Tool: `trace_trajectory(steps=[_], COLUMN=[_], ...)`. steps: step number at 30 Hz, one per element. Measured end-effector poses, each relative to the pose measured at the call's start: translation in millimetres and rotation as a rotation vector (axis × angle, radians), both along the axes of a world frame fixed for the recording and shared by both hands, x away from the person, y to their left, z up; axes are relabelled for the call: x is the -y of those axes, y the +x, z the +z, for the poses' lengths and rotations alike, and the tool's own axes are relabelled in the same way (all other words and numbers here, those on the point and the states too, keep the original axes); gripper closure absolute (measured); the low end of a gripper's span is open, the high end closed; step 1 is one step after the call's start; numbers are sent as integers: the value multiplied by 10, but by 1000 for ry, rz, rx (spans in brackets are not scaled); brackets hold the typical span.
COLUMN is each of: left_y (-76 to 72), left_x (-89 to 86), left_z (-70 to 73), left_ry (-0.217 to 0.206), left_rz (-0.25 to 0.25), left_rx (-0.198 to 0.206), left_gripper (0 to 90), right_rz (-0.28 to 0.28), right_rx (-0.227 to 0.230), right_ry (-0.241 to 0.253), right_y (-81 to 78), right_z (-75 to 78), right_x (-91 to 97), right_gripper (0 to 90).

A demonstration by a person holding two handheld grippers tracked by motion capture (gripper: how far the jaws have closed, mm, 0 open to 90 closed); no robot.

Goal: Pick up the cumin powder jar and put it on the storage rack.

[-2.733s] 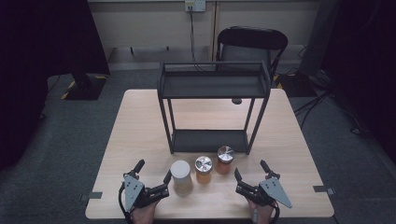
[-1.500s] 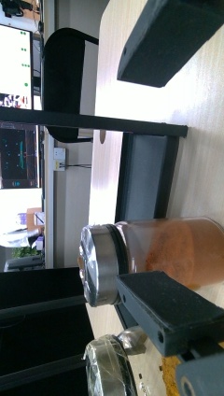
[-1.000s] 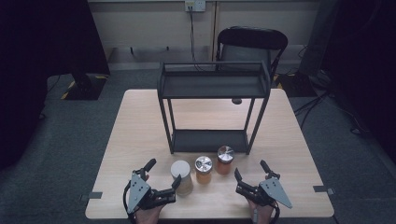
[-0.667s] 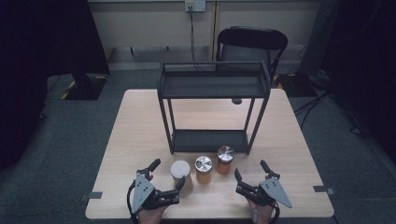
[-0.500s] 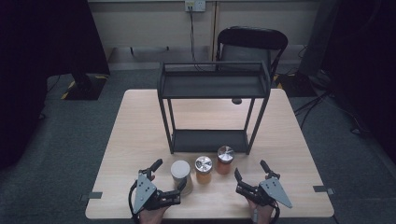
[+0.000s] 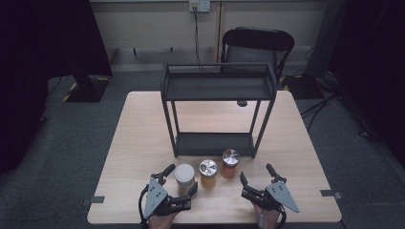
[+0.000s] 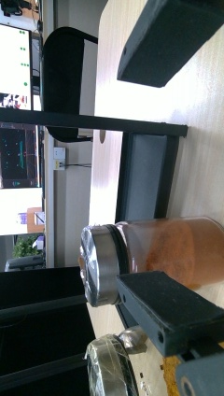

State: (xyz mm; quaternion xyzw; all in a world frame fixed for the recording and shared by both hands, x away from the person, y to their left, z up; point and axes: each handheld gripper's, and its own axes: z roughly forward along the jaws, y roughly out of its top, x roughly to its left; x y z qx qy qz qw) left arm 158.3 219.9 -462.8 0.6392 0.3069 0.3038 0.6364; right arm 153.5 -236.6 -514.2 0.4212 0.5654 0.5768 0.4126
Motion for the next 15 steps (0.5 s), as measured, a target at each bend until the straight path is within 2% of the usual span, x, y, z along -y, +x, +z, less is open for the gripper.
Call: trace_trajectory(steps=[9,15], left_y=[38,68], left_x=[51,57], left_z=[5,-28], left_ry=[16,15], left_rz=[11,20], left_rx=[-28,-51], left_gripper=[103,157], right_rz=[0,1], right_rx=[0,1], right_ry=[1,1], right_y=[0,-1], right_z=[-1,-3], right_x=[3,2], right_gripper=[28,28])
